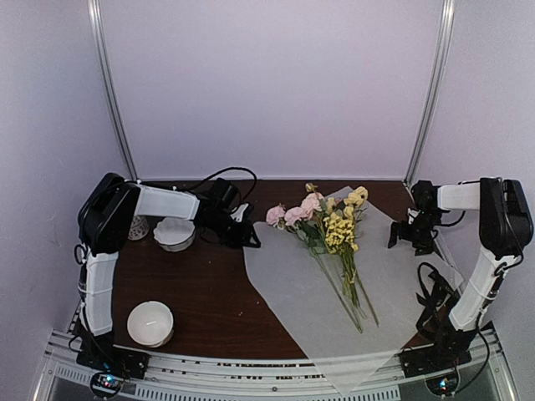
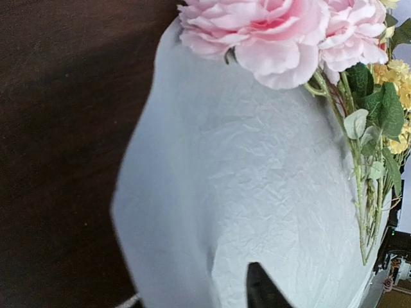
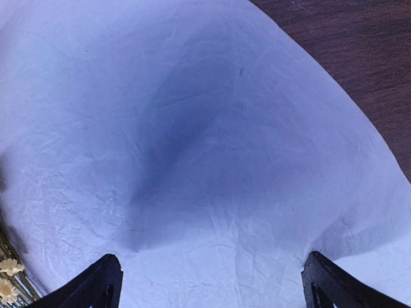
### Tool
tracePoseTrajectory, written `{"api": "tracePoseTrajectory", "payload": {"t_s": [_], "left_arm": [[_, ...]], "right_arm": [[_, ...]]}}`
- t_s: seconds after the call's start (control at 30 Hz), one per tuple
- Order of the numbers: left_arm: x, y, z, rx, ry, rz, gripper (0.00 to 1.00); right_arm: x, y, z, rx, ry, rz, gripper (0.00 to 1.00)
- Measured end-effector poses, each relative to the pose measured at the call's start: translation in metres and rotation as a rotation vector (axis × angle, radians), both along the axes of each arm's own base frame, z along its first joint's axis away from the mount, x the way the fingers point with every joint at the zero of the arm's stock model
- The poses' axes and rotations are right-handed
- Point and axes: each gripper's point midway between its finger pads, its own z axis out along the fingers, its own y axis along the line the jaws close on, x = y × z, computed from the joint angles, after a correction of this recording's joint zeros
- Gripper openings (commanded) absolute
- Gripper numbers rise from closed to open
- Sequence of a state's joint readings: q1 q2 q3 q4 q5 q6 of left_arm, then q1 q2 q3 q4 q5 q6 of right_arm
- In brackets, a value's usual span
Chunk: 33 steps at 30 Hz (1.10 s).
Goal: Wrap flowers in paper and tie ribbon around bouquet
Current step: Pick up the left corner of the flattened wrapping paper at the center of the board, then move the flattened wrapping paper to the center of the board.
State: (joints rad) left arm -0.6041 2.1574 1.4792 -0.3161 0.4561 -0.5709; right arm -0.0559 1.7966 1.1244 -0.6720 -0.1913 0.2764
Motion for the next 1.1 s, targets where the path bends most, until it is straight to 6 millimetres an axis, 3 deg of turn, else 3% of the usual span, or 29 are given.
{"api": "tracePoseTrajectory", "payload": {"t_s": [0.2, 0.3, 0.4, 0.57, 0.63, 0.73, 0.9, 1.1], "left_arm": [[0.003, 0.000, 0.000, -0.004, -0.002, 0.010, 0.00], [0.013, 0.010, 0.001, -0.008, -0.017, 0.067, 0.00], [0.025, 0.039, 0.002, -0.004, -0.037, 0.169, 0.00], [0.046, 0.112, 0.006, 0.025, -0.082, 0.378, 0.00], [0.048, 0.140, 0.010, 0.042, -0.108, 0.452, 0.00], [0.043, 0.163, 0.018, 0.059, -0.153, 0.518, 0.00], [0.040, 0.165, 0.031, 0.038, -0.205, 0.531, 0.00], [0.037, 0.165, 0.029, 0.025, -0.212, 0.535, 0.00]], "right_arm": [[0.001, 0.003, 0.000, 0.018, -0.005, 0.005, 1.00], [0.003, 0.003, 0.000, 0.019, 0.000, 0.005, 1.00], [0.008, 0.006, 0.004, 0.021, -0.007, 0.014, 1.00], [0.023, 0.018, 0.022, 0.019, -0.045, 0.050, 1.00], [0.029, 0.025, 0.029, 0.018, -0.065, 0.069, 1.00], [0.028, 0.033, 0.033, 0.014, -0.067, 0.092, 1.00], [0.014, 0.039, 0.035, -0.005, -0.051, 0.118, 1.00], [-0.017, 0.043, 0.010, 0.011, 0.062, 0.149, 0.96]]}}
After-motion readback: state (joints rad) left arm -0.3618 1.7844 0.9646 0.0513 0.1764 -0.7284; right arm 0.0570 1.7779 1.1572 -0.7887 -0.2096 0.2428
